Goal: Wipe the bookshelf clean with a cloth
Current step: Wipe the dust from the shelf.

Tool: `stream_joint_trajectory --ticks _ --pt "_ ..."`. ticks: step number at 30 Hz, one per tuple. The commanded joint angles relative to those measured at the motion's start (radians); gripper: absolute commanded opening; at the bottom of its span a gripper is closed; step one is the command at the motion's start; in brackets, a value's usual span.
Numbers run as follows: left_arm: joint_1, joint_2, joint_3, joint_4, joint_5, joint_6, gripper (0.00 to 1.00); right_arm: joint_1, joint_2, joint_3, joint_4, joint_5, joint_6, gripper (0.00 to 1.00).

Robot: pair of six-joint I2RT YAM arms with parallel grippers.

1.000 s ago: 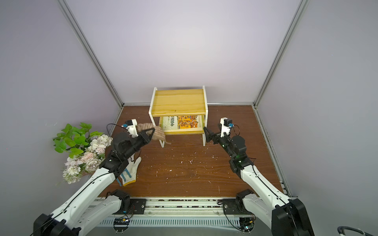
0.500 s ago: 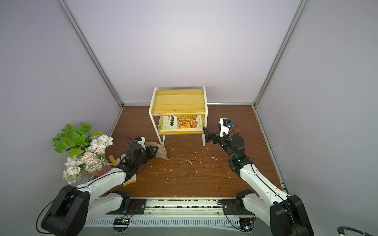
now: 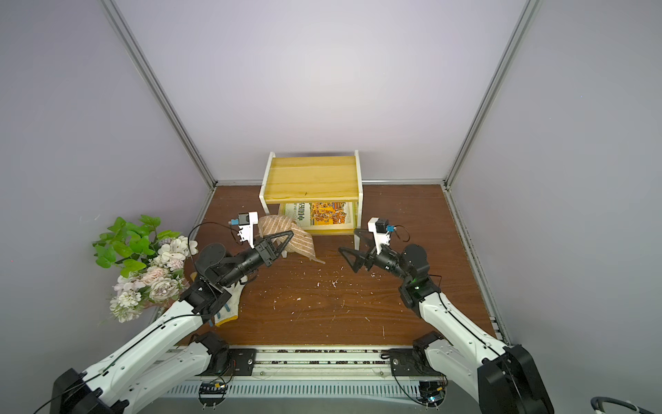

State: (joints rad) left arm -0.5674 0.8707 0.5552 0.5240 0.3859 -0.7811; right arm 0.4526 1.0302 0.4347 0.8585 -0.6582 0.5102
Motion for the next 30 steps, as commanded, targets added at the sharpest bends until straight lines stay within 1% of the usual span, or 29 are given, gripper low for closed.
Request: stream_joint_trajectory --ticks 1,3,4,8,10,12,14,17,20,21,23,26,28,29,30 --pt "-0.069 0.068 -0.042 0.305 -0.031 -0.075 0.0 0.075 0.086 -0.009 0.436 -0.116 0.33 0.99" --pt "-0.092 0.128 -0.017 0.35 -0.03 -0.081 0.0 0.105 0.128 0.006 0.565 -0.07 0.418 0.99" --pt "-0.1 0.158 0.003 0.355 -0.017 -0.084 0.0 0.118 0.147 0.016 0.582 -0.049 0.435 0.99" --pt "-0.128 0.257 0.054 0.407 0.063 -0.112 0.0 0.144 0.188 0.054 0.498 0.033 0.375 0.99" --pt "-0.133 0.275 0.061 0.407 0.075 -0.114 0.0 0.145 0.207 0.046 0.517 0.068 0.384 0.99" --pt "-0.134 0.277 0.05 0.409 0.066 -0.118 0.0 0.145 0.229 0.04 0.598 0.073 0.417 0.98" --pt "-0.134 0.274 0.04 0.41 0.061 -0.116 0.0 0.145 0.257 0.042 0.679 0.071 0.455 0.93" --pt "-0.134 0.277 0.036 0.411 0.077 -0.113 0.0 0.145 0.303 0.054 0.756 0.096 0.501 0.76" --pt "-0.134 0.288 0.04 0.427 0.113 -0.108 0.0 0.145 0.377 0.072 0.827 0.115 0.552 0.66" --pt "-0.134 0.292 0.041 0.427 0.12 -0.107 0.0 0.144 0.404 0.081 0.872 0.109 0.572 0.6" --pt "-0.134 0.292 0.037 0.428 0.115 -0.108 0.0 0.145 0.453 0.101 0.976 0.095 0.611 0.44" --pt "-0.134 0.283 0.023 0.429 0.113 -0.098 0.05 0.145 0.471 0.12 0.938 0.087 0.571 0.26" --pt "-0.134 0.275 0.012 0.426 0.118 -0.069 0.1 0.141 0.462 0.124 0.863 0.088 0.508 0.04" --pt "-0.132 0.267 0.001 0.395 0.09 -0.05 0.12 0.14 0.446 0.126 0.8 0.09 0.466 0.0" --pt "-0.123 0.24 -0.008 0.335 0.04 -0.024 0.18 0.139 0.421 0.128 0.71 0.109 0.395 0.0"
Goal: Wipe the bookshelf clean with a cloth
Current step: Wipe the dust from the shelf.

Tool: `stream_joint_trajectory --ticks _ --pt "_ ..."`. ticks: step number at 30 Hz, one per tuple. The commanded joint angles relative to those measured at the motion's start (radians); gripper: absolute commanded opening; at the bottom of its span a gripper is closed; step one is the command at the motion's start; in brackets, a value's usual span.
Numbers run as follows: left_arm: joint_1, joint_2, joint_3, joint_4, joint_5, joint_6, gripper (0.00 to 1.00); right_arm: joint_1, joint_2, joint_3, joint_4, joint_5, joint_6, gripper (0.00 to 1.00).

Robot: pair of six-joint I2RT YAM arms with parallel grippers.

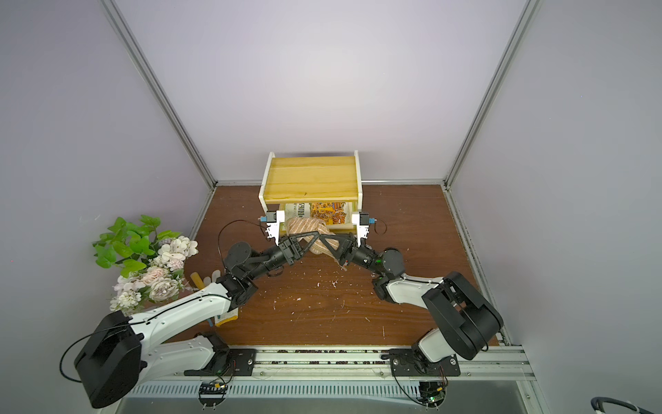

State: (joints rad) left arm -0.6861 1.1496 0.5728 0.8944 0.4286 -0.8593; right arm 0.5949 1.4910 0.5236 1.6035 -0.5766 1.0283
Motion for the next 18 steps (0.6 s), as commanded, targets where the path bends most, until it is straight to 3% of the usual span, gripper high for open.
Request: stream_joint_trajectory --ticks 1,4,6,10,15,18 --pt "0.013 -0.081 -0.031 -0.167 -0.094 0.078 0.32 -0.003 -0.07 0.043 -0.171 0.066 -0.211 0.0" --pt "0.035 -0.263 -0.038 -0.639 -0.618 0.064 0.68 0.022 -0.154 0.103 -0.65 0.306 -0.476 0.0" --pt "0.059 -0.378 -0.061 -0.821 -0.841 0.012 0.82 0.073 -0.142 0.155 -0.896 0.469 -0.612 0.0" --pt "0.126 -0.548 -0.15 -0.878 -0.906 -0.011 0.99 0.189 0.002 0.316 -1.053 0.534 -0.721 0.0" --pt "0.136 -0.545 -0.172 -0.824 -0.933 -0.025 0.99 0.261 0.071 0.445 -1.084 0.497 -0.787 0.0" --pt "0.137 -0.491 -0.152 -0.8 -0.925 -0.008 0.99 0.261 0.01 0.419 -1.166 0.598 -0.846 0.0"
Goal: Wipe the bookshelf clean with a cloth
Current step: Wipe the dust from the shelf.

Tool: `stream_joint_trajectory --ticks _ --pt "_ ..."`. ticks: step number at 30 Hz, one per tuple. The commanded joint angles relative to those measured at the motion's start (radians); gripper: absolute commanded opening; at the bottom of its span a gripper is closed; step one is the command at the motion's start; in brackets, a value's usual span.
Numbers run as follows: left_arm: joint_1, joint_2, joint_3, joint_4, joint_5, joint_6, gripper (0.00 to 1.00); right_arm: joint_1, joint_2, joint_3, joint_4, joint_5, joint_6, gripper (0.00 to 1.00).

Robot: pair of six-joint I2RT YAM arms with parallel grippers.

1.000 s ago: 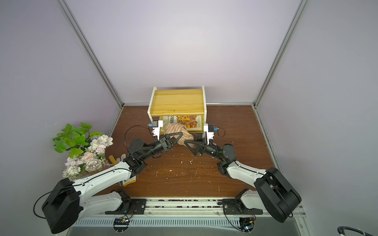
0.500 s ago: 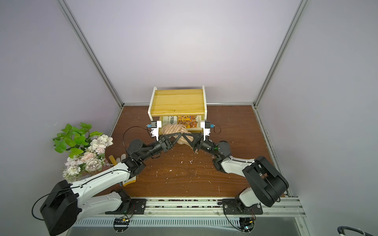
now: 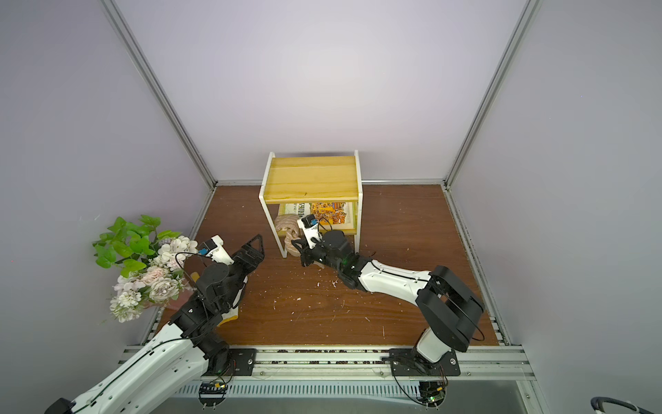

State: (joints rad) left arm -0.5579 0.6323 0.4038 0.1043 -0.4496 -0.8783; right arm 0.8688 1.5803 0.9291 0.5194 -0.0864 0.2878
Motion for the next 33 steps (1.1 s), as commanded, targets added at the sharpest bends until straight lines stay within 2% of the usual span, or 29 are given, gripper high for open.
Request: stream_joint_trajectory --ticks 1,4,5,6,7,9,12,14,16,19,22,24,26,30,33 --pt "0.009 0.048 0.026 -0.01 -0.041 0.02 0.99 -0.017 -0.11 -0.013 -0.134 0.203 -0.127 0.0" --pt "0.009 0.095 0.05 -0.041 -0.049 0.015 0.99 -0.039 -0.207 -0.099 -0.232 0.46 -0.159 0.0" --pt "0.009 0.098 0.045 -0.044 -0.056 0.002 0.99 -0.035 -0.216 -0.095 -0.266 0.477 -0.165 0.0" --pt "0.009 0.095 0.03 -0.033 -0.065 -0.008 0.99 -0.027 -0.208 -0.074 -0.292 0.449 -0.158 0.0" --pt "0.009 0.086 0.005 -0.005 -0.075 -0.023 0.99 -0.002 -0.175 -0.043 -0.288 0.371 -0.157 0.0" --pt "0.011 0.072 -0.025 0.043 -0.08 -0.046 0.99 0.056 -0.101 0.022 -0.221 0.256 -0.177 0.0" --pt "0.011 0.066 -0.031 0.048 -0.096 -0.08 0.99 0.119 0.016 0.163 -0.175 0.155 -0.203 0.0" --pt "0.013 0.067 -0.027 0.024 -0.113 -0.091 0.99 0.13 0.044 0.216 -0.181 0.118 -0.22 0.0" --pt "0.014 0.069 -0.02 0.009 -0.12 -0.089 0.99 0.126 0.016 0.206 -0.216 0.201 -0.233 0.0" --pt "0.017 0.082 -0.017 0.043 -0.087 -0.047 0.99 0.06 -0.105 0.07 -0.28 0.363 -0.242 0.0" --pt "0.02 0.129 -0.002 0.15 0.022 0.078 0.99 -0.074 -0.255 -0.076 -0.366 0.445 -0.234 0.0" --pt "0.022 0.181 0.035 0.186 0.083 0.155 0.99 -0.15 -0.324 -0.115 -0.438 0.462 -0.244 0.0" --pt "0.024 0.227 0.069 0.188 0.085 0.182 0.99 -0.199 -0.373 -0.13 -0.476 0.425 -0.265 0.0" --pt "0.028 0.273 0.113 0.197 0.051 0.182 0.99 -0.221 -0.484 -0.113 -0.528 0.254 -0.361 0.0" --pt "0.03 0.298 0.134 0.249 0.067 0.238 0.99 -0.277 -0.598 -0.079 -0.511 0.191 -0.365 0.0"
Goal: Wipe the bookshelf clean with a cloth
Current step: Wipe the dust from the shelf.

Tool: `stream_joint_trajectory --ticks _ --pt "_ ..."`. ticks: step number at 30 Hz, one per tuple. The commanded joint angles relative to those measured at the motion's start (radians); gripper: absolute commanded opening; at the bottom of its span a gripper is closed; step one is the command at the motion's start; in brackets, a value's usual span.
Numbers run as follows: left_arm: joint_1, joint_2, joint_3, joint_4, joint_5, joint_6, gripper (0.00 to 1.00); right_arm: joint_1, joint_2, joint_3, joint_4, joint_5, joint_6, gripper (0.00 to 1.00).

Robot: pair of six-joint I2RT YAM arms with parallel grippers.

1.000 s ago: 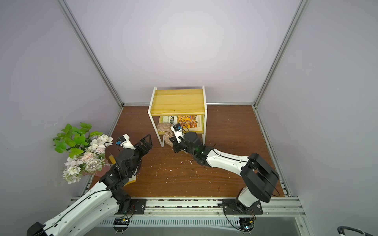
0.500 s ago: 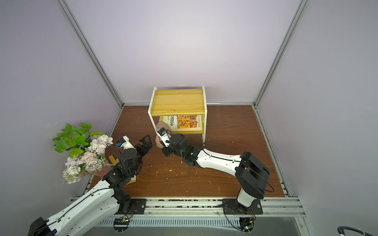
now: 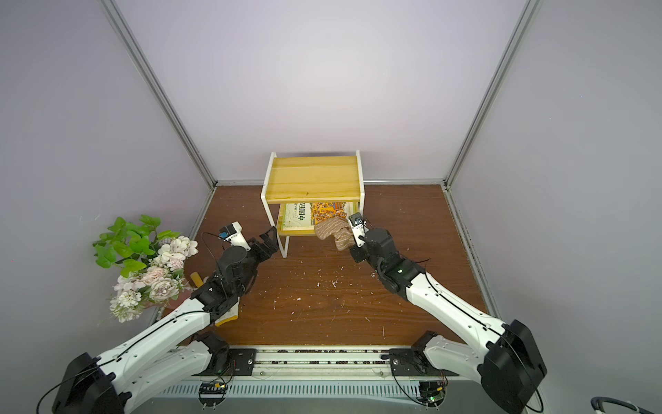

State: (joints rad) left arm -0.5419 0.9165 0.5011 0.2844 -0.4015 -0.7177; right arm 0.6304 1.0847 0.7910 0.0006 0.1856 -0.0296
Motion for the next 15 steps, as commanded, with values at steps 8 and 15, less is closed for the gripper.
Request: stream_joint_trajectory --ticks 8,15 --pt "0.016 0.075 0.102 0.078 -0.01 0.142 0.95 -0.102 -0.119 0.036 0.245 0.051 0.111 0.0" --pt "0.017 0.114 0.106 0.102 0.011 0.216 0.94 -0.127 -0.06 -0.147 0.208 0.042 0.209 0.0"
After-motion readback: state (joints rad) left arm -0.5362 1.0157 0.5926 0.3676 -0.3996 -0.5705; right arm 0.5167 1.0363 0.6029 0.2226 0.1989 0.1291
